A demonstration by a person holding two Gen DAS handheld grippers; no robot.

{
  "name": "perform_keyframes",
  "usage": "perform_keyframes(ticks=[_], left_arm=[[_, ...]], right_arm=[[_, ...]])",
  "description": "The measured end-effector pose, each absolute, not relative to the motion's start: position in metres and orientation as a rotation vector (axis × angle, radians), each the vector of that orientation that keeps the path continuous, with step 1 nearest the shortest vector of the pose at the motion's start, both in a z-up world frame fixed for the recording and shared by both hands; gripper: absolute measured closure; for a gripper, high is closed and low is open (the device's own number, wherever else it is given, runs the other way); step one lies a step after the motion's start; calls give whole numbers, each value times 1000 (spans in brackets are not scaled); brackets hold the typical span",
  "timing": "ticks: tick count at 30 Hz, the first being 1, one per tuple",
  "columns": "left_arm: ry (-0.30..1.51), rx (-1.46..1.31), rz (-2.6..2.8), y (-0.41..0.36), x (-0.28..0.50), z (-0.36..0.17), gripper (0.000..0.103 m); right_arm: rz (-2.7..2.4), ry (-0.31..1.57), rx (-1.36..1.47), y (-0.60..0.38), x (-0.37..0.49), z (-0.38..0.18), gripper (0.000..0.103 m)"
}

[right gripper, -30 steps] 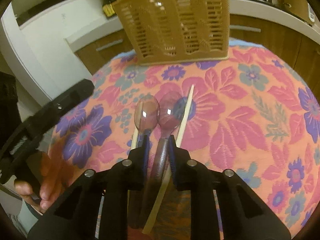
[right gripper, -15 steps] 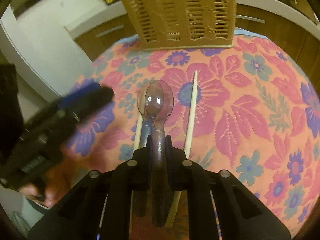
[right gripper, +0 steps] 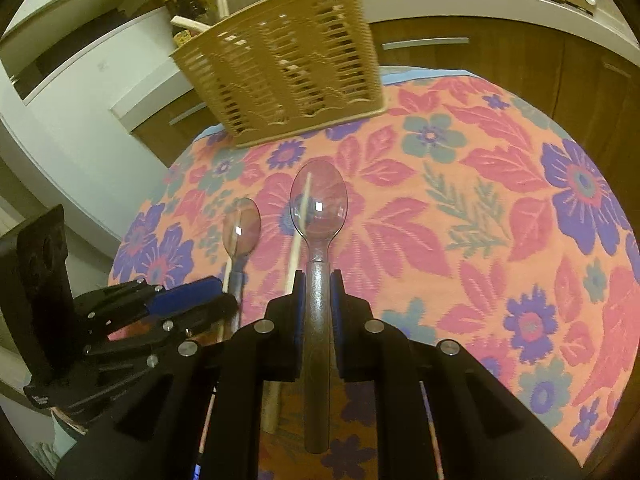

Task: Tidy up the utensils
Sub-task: 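Grasp a clear spoon by the handle with the right tool while the left tool grasps another spoon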

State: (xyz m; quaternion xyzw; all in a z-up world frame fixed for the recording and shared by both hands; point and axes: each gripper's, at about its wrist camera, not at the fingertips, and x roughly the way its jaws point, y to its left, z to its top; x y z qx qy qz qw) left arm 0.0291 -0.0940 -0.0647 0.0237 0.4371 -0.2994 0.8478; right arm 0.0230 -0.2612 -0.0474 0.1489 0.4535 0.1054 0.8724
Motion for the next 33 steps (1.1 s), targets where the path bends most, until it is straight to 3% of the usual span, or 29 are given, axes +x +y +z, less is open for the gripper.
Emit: perform_keyframes(ticks=[18, 24, 28, 33], left_arm=[[971, 162, -576, -128, 45, -59, 82], [952, 344, -490, -150, 34, -64, 72], [947, 342, -476, -145, 35, -63, 92], [962, 287, -510, -119, 38, -60, 93]], right_arm=[[210, 946, 362, -280, 18, -60, 93], [164, 952, 314, -281, 15, -59, 93], [169, 949, 307, -280, 14, -58, 93], [152, 953, 269, -275, 15, -53, 93]])
